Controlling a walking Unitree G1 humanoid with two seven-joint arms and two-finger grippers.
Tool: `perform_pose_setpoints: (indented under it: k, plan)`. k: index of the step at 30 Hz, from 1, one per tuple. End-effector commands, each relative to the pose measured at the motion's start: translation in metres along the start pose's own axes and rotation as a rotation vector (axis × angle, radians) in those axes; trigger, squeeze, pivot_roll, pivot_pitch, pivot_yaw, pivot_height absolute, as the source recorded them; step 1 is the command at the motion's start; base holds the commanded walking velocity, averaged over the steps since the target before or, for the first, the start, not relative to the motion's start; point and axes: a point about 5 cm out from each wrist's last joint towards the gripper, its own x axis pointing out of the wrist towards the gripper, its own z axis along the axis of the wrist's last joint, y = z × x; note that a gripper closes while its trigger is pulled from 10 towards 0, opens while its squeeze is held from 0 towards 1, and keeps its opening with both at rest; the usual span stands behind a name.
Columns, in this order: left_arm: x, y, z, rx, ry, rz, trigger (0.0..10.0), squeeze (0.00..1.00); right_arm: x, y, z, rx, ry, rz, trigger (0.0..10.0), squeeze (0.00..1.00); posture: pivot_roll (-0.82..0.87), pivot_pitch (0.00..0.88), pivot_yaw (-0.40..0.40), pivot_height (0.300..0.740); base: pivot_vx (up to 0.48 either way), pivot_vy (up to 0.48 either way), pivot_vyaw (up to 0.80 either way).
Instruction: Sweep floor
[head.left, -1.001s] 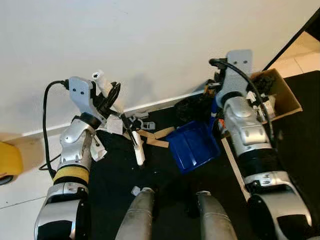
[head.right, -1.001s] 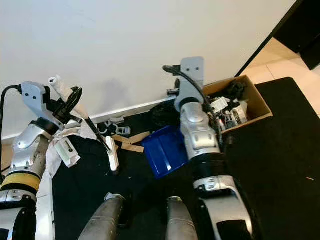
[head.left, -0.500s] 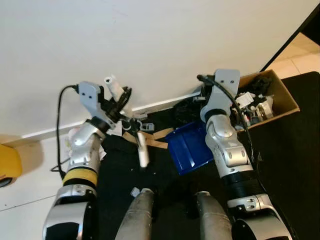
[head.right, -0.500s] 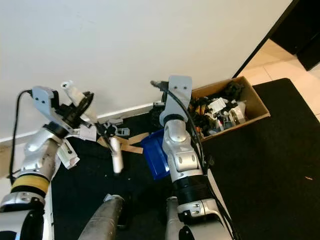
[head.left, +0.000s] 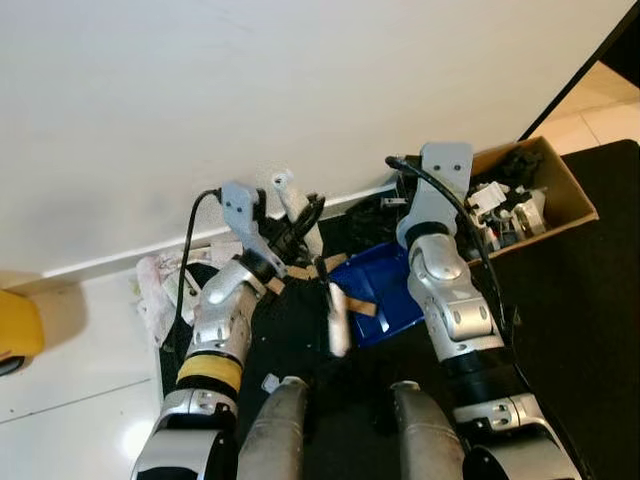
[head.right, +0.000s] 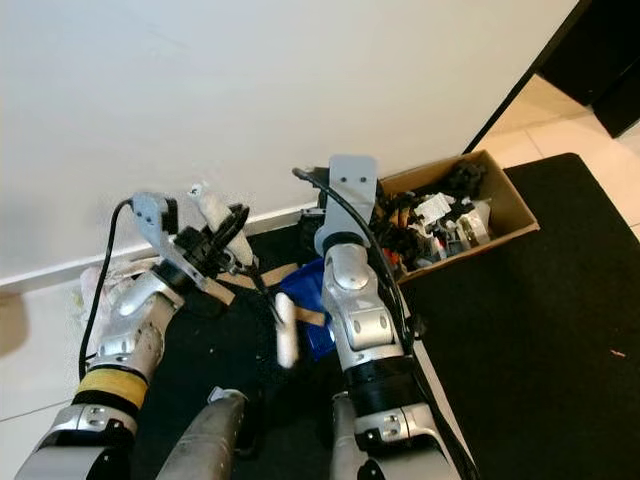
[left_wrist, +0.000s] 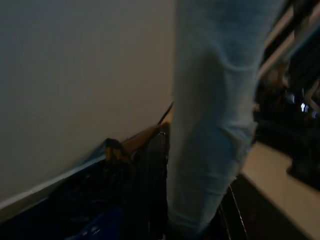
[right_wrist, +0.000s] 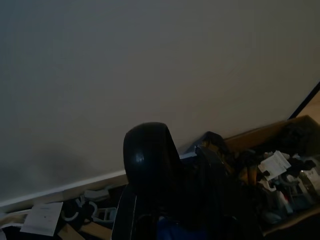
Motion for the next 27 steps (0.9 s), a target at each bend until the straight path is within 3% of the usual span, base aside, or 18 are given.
perform_pose_setpoints:
  k: [1, 3, 5, 10, 13, 19, 21, 23, 27]
  plan:
    - [0.003, 0.000, 0.012, -0.030, -0.073, 0.014, 10.0, 0.00, -0.009, 0.006, -0.029, 0.079, 0.128, 0.011, 10.0, 0.00, 0.21, 0.381, -0.024, 0.740, 0.000, 0.000, 0.00]
    - [0.002, 0.005, 0.022, -0.012, -0.101, 0.034, 10.0, 0.00, -0.009, 0.003, -0.030, 0.079, 0.131, 0.004, 10.0, 0.00, 0.21, 0.381, -0.024, 0.740, 0.000, 0.000, 0.00]
    - [-0.007, 0.020, 0.044, 0.079, -0.119, 0.069, 10.0, 0.00, -0.009, -0.001, -0.032, 0.077, 0.137, -0.005, 10.0, 0.00, 0.22, 0.382, -0.020, 0.740, 0.000, 0.000, 0.00]
    - [-0.017, 0.031, 0.054, 0.182, -0.091, 0.085, 10.0, 0.00, -0.009, -0.002, -0.034, 0.075, 0.139, -0.006, 10.0, 0.00, 0.22, 0.383, -0.019, 0.740, 0.000, 0.000, 0.00]
    - [-0.040, 0.046, 0.064, 0.369, 0.001, 0.120, 10.0, 0.00, -0.010, -0.003, -0.036, 0.069, 0.146, -0.006, 10.0, 0.00, 0.23, 0.386, -0.020, 0.740, 0.000, 0.000, 0.00]
    - [-0.062, 0.059, 0.067, 0.508, 0.111, 0.172, 10.0, 0.00, -0.012, -0.004, -0.039, 0.063, 0.152, -0.004, 10.0, 0.00, 0.22, 0.387, -0.024, 0.740, 0.000, 0.000, 0.00]
    - [-0.064, 0.061, 0.068, 0.541, 0.121, 0.186, 10.0, 0.00, -0.012, -0.004, -0.039, 0.061, 0.152, -0.003, 10.0, 0.00, 0.22, 0.387, -0.024, 0.740, 0.000, 0.000, 0.00]
    - [-0.064, 0.067, 0.070, 0.641, 0.157, 0.191, 10.0, 0.00, -0.012, -0.004, -0.039, 0.054, 0.148, -0.005, 10.0, 0.00, 0.22, 0.387, -0.028, 0.740, 0.000, 0.000, 0.00]
    - [-0.061, 0.071, 0.058, 0.659, 0.212, 0.167, 10.0, 0.00, -0.012, -0.005, -0.038, 0.048, 0.145, -0.009, 10.0, 0.00, 0.19, 0.393, -0.032, 0.740, 0.000, 0.000, 0.00]
